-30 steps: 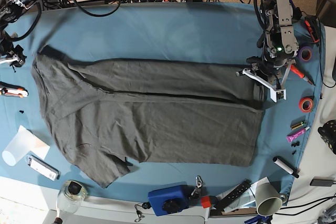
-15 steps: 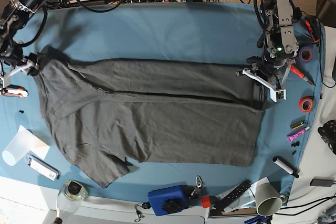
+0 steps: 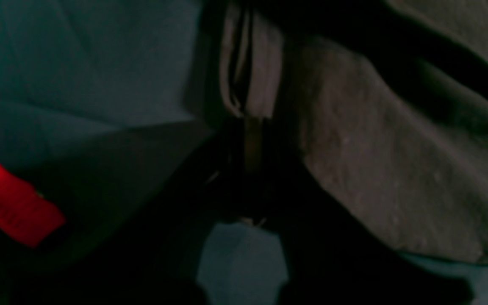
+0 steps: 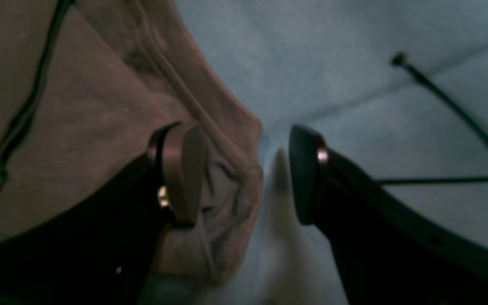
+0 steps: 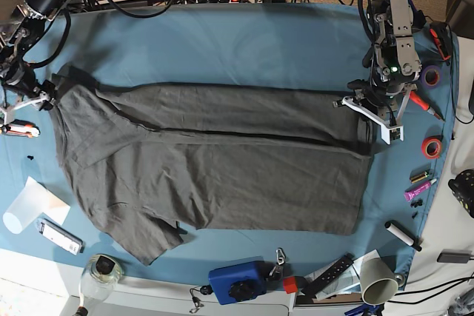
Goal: Fold the T-shirt properly
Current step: 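Grasp the folded edge with the left gripper beside the right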
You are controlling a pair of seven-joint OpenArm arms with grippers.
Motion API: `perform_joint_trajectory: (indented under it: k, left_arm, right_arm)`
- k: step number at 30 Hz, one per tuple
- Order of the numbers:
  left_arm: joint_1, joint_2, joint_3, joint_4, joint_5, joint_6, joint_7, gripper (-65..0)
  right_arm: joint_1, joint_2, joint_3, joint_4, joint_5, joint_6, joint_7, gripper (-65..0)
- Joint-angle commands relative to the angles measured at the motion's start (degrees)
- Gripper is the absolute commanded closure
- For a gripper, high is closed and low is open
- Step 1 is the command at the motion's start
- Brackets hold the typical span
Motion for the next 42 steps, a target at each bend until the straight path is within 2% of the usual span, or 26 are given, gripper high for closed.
perform_joint_trajectory:
  k: [1, 4, 7, 10, 13, 18, 20, 24, 26, 29, 31, 32, 34, 39, 42]
  left_arm:
    - [-0.3, -0.1, 0.0, 0.7, -0.8, -0.4, 1.0, 0.0]
    - [-0.3, -0.1, 0.0, 0.7, -0.8, -0.4, 1.1, 0.0]
    - [-0.3, -0.2, 0.0, 0.7, -0.8, -0.4, 1.0, 0.0]
    - [-0.3, -0.2, 0.0, 0.7, -0.8, -0.4, 1.0, 0.0]
    - [-0.3, -0.1, 0.0, 0.7, -0.8, -0.4, 1.0, 0.0]
    - [-0.3, -0.1, 0.0, 0.7, -0.8, -0.4, 1.0, 0.0]
    - [-0.3, -0.1, 0.0, 0.7, -0.8, -0.4, 0.9, 0.0]
    - [-0.3, -0.1, 0.0, 0.7, -0.7, -0.4, 0.4, 0.0]
    - [-0.3, -0.1, 0.0, 0.7, -0.8, -0.4, 0.2, 0.0]
    - [-0.3, -0.1, 0.0, 0.7, -0.8, -0.5, 0.2, 0.0]
    - [-0.3, -0.1, -0.1, 0.7, -0.2, -3.3, 1.0, 0.0]
    - [-0.3, -0.1, -0.1, 0.7, -0.2, -5.0, 1.7, 0.0]
    - [-0.4, -0.1, -0.1, 0.7, -0.2, -6.2, 3.1, 0.0]
    - [-0.4, -0.2, -0.1, 2.0, 1.4, -6.2, 4.1, 0.0]
    - [-0.4, -0.9, -0.1, 2.8, 2.8, -6.2, 4.2, 0.0]
  right_arm:
    - [0.6, 1.5, 0.3, -1.6, 1.2, 0.5, -0.2, -32.0]
    - [0.8, 1.5, 0.3, -8.4, 4.6, 5.4, -0.3, -32.0]
    - [0.9, 1.5, 0.3, -11.3, 8.8, 9.4, -3.3, -32.0]
    - [0.9, 1.5, 0.3, -11.2, 13.7, 11.0, -7.6, -32.0]
    - [0.9, 1.5, 0.3, -11.2, 15.1, 11.2, -9.8, -32.0]
    - [0.9, 1.5, 0.3, -11.2, 15.0, 11.2, -9.9, -31.0]
    - [0.9, 1.5, 0.3, -11.2, 15.0, 11.2, -9.9, -24.0]
    - [0.9, 1.5, 0.3, -11.2, 14.8, 11.2, -9.9, -5.8]
    - [0.9, 1.5, 0.3, -11.2, 14.0, 11.2, -9.8, 0.0]
    - [0.9, 1.5, 0.3, -11.2, 13.1, 13.5, -9.0, 0.0]
    - [0.9, 1.6, 0.3, -11.1, 13.1, 14.8, -8.9, 0.0]
    - [0.9, 1.7, 0.3, -10.8, 13.1, 14.8, -8.9, 0.0]
    - [0.9, 1.6, 0.3, -9.5, 12.9, 14.8, -8.9, 0.0]
    - [0.9, 1.6, 0.3, -3.4, 12.9, 14.6, -10.1, 0.0]
    - [0.9, 1.7, 0.3, 0.2, 12.9, 13.2, -11.6, 0.0]
